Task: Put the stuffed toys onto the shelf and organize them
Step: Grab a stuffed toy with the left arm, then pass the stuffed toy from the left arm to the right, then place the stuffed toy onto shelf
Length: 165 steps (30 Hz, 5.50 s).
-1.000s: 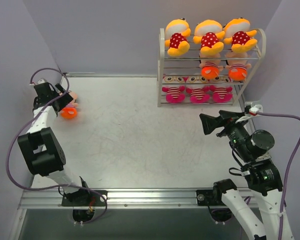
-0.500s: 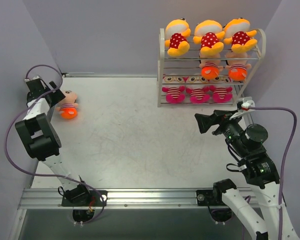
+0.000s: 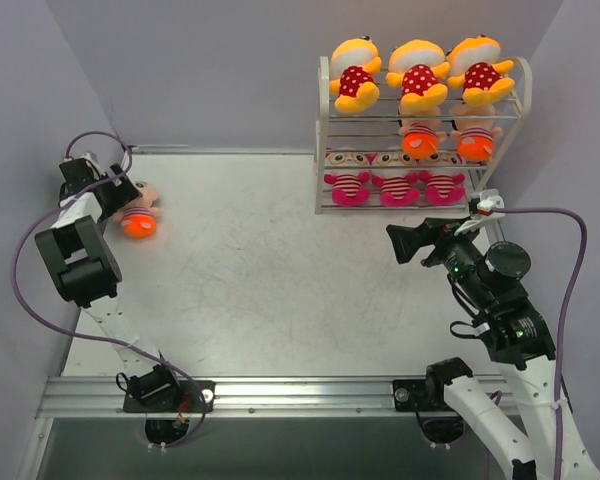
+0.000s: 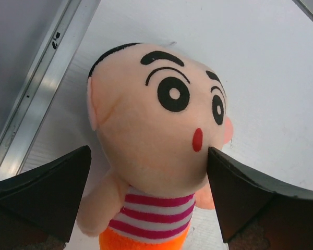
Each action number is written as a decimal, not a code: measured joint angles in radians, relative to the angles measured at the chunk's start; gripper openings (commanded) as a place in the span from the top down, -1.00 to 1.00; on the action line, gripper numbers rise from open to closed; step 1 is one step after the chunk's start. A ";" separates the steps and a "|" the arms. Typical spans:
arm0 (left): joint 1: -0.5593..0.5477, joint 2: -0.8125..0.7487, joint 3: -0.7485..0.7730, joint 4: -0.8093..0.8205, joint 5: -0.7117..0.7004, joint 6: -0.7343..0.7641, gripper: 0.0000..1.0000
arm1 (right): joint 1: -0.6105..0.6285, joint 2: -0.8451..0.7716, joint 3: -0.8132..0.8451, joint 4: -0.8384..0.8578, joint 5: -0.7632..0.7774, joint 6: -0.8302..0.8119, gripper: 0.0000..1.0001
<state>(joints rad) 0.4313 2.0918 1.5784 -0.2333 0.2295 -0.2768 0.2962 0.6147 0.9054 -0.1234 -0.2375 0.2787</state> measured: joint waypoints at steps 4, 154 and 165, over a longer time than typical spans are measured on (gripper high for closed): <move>0.000 0.010 0.000 0.001 0.023 -0.018 -0.31 | 0.000 0.001 -0.001 0.000 0.000 0.000 -0.99; -0.567 -1.293 -0.684 -0.325 -0.266 -0.019 -0.93 | 0.309 0.493 0.049 0.014 0.288 -0.037 1.00; -0.586 -1.263 -0.714 -0.330 -0.267 0.006 -0.93 | 0.121 0.548 0.169 -0.015 0.187 -0.098 1.00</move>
<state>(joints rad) -0.1551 0.8284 0.8642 -0.5632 -0.0376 -0.2707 0.4168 1.1629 1.0748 -0.1387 -0.0505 0.1806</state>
